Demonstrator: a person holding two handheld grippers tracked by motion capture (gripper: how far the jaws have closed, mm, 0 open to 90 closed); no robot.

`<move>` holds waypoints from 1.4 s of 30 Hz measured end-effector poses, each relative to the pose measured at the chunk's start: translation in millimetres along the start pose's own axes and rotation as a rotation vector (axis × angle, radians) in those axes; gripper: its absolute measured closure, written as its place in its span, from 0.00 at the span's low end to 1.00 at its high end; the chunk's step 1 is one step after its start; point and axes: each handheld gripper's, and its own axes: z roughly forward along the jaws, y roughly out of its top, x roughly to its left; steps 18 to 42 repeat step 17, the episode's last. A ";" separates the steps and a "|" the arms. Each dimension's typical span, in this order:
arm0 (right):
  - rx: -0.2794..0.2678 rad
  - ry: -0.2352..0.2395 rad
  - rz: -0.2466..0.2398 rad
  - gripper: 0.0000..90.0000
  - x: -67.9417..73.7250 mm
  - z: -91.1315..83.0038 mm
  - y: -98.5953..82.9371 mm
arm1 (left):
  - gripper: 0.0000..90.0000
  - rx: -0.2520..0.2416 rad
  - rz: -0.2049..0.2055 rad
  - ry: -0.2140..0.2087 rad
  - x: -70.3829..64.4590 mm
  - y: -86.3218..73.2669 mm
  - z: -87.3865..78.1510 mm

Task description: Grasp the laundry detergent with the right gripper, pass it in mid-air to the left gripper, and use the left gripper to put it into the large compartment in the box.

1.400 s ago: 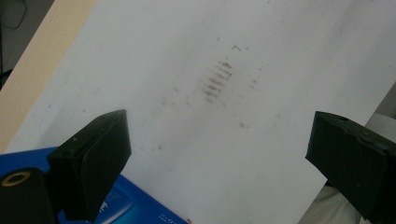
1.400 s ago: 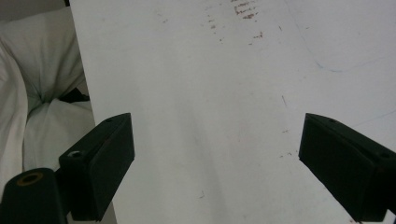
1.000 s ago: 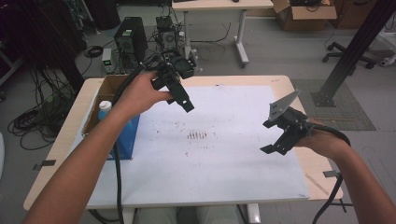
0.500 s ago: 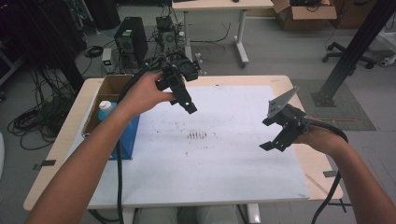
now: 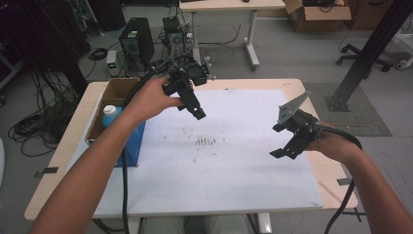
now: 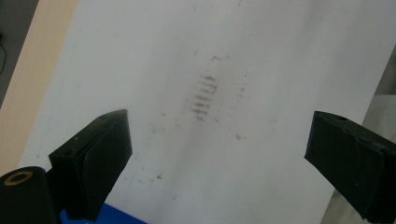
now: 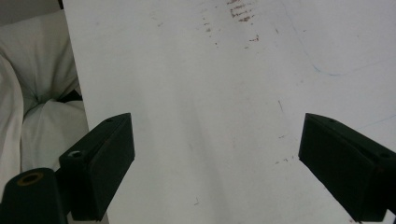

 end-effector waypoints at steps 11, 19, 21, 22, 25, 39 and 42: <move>-0.001 -0.001 0.003 0.11 1.5 0.2 -2.4 | 0.08 0.004 0.007 -0.003 -1.2 1.4 1.4; 0.000 -0.006 0.009 0.11 1.9 0.3 -3.8 | 0.08 0.003 0.009 -0.007 -1.5 0.8 1.2; 0.000 -0.006 0.009 0.11 1.9 0.3 -3.8 | 0.08 0.003 0.009 -0.007 -1.5 0.8 1.2; 0.000 -0.006 0.009 0.11 1.9 0.3 -3.8 | 0.08 0.003 0.009 -0.007 -1.5 0.8 1.2; 0.000 -0.006 0.009 0.11 1.9 0.3 -3.8 | 0.08 0.003 0.009 -0.007 -1.5 0.8 1.2; 0.000 -0.006 0.009 0.11 1.9 0.3 -3.8 | 0.08 0.003 0.009 -0.007 -1.5 0.8 1.2; 0.000 -0.006 0.009 0.11 1.9 0.3 -3.8 | 0.08 0.003 0.009 -0.007 -1.5 0.8 1.2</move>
